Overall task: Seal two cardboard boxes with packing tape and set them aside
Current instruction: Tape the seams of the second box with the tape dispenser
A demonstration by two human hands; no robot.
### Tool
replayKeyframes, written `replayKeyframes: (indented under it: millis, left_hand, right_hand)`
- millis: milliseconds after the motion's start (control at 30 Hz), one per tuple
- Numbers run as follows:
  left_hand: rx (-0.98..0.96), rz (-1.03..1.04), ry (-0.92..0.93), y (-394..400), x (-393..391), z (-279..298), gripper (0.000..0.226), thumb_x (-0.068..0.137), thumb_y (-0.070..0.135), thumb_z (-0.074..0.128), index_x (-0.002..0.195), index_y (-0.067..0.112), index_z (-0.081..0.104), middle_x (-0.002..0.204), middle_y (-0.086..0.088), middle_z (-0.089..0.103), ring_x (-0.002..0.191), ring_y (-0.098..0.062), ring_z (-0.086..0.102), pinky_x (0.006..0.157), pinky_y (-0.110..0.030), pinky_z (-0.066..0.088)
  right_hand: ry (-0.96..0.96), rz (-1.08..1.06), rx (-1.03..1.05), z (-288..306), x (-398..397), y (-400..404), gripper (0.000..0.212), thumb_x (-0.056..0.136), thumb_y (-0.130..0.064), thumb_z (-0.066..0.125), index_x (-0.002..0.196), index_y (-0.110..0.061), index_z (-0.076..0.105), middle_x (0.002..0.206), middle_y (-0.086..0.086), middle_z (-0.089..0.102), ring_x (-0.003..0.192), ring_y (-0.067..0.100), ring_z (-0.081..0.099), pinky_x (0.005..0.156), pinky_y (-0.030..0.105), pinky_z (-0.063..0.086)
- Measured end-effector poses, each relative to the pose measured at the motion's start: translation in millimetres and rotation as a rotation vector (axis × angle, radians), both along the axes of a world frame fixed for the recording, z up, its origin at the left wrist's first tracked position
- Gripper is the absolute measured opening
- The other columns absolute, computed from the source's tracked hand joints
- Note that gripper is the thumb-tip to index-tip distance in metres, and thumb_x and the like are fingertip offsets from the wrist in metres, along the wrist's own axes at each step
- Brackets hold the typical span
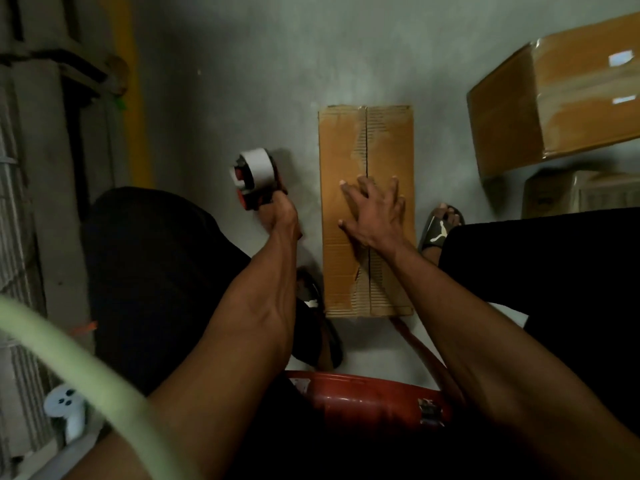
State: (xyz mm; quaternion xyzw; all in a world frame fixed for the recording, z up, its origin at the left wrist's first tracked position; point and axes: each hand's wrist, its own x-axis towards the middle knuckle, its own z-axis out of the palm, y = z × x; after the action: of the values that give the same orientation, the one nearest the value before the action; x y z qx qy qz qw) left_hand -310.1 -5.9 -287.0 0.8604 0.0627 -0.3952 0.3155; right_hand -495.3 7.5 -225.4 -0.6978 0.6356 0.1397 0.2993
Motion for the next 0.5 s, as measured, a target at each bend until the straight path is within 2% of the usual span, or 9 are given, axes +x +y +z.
replayKeyframes:
  millis: [67, 100, 167, 200, 300, 367, 433, 500]
  left_hand:
    - [-0.021, -0.074, 0.018, -7.3, -0.5, 26.0, 0.022, 0.076, 0.032, 0.061, 0.087, 0.018, 0.074, 0.085, 0.000, 0.073, 0.080, -0.026, 0.071, 0.068, -0.035, 0.055]
    - [-0.040, -0.102, 0.072, -10.8, 1.1, 41.9, 0.018, 0.072, 0.035, 0.062, 0.074, 0.019, 0.069, 0.071, 0.001, 0.069, 0.066, -0.025, 0.068, 0.058, -0.031, 0.051]
    - [-0.107, -0.183, 0.227, -16.3, 2.8, 78.6, 0.018, 0.074, 0.029, 0.064, 0.062, 0.021, 0.055, 0.051, 0.001, 0.049, 0.039, -0.018, 0.046, 0.044, -0.022, 0.036]
    - [-0.147, -0.219, 0.327, -19.2, 4.0, 94.2, 0.020, 0.079, 0.024, 0.063, 0.064, 0.020, 0.050, 0.049, 0.002, 0.041, 0.035, -0.015, 0.036, 0.042, -0.019, 0.029]
    - [-0.292, -0.324, 0.667, -24.0, 3.6, 139.4, 0.026, 0.095, 0.024, 0.054, 0.072, 0.023, 0.041, 0.046, 0.007, 0.031, 0.034, -0.009, 0.027, 0.038, -0.017, 0.023]
    - [-0.398, -0.360, 0.853, -17.7, -4.0, 161.4, 0.033, 0.100, 0.027, 0.051, 0.069, 0.023, 0.040, 0.046, 0.008, 0.031, 0.036, -0.008, 0.029, 0.039, -0.019, 0.024]
    - [-0.491, -0.368, 1.021, -4.8, -14.2, 173.2, 0.035, 0.098, 0.028, 0.052, 0.065, 0.021, 0.046, 0.050, 0.007, 0.034, 0.039, -0.008, 0.033, 0.042, -0.020, 0.028]
    - [-0.529, -0.402, 1.137, 7.4, -25.0, 180.6, 0.032, 0.097, 0.030, 0.052, 0.067, 0.019, 0.047, 0.052, 0.007, 0.036, 0.041, -0.008, 0.036, 0.045, -0.020, 0.032]
  right_hand:
    - [-0.038, -0.011, 0.047, 10.3, -4.0, -11.5, 0.075, 0.081, -0.068, 0.062, 0.147, -0.041, 0.043, 0.154, 0.000, 0.036, 0.143, 0.045, 0.025, 0.110, 0.067, 0.031]
    - [-0.061, -0.014, 0.050, 17.6, -4.9, -18.2, 0.070, 0.081, -0.070, 0.060, 0.142, -0.038, 0.051, 0.148, 0.001, 0.044, 0.137, 0.039, 0.037, 0.109, 0.059, 0.037]
    - [-0.153, -0.053, 0.050, 37.2, -4.3, -32.5, 0.059, 0.085, -0.061, 0.063, 0.134, -0.028, 0.062, 0.138, 0.006, 0.056, 0.126, 0.032, 0.053, 0.104, 0.046, 0.044]
    - [-0.216, -0.098, 0.043, 47.6, -3.4, -39.0, 0.054, 0.088, -0.053, 0.067, 0.132, -0.023, 0.064, 0.136, 0.009, 0.059, 0.124, 0.031, 0.055, 0.104, 0.040, 0.045]
    - [-0.449, -0.310, -0.043, 74.0, 0.8, -48.4, 0.045, 0.091, -0.035, 0.072, 0.131, -0.014, 0.067, 0.133, 0.011, 0.063, 0.125, 0.028, 0.057, 0.100, 0.030, 0.040]
    - [-0.593, -0.509, -0.135, 87.1, 3.7, -45.0, 0.046, 0.091, -0.026, 0.072, 0.135, -0.015, 0.063, 0.135, 0.009, 0.061, 0.126, 0.024, 0.056, 0.103, 0.031, 0.041]
    - [-0.737, -0.705, -0.137, 94.2, 3.8, -37.1, 0.060, 0.088, -0.016, 0.069, 0.146, -0.021, 0.052, 0.145, 0.006, 0.051, 0.124, 0.021, 0.054, 0.098, 0.033, 0.044]
    - [-0.842, -0.763, -0.132, 97.1, 0.1, -27.7, 0.078, 0.081, -0.007, 0.065, 0.153, -0.027, 0.042, 0.154, 0.004, 0.043, 0.117, 0.023, 0.052, 0.086, 0.028, 0.046]
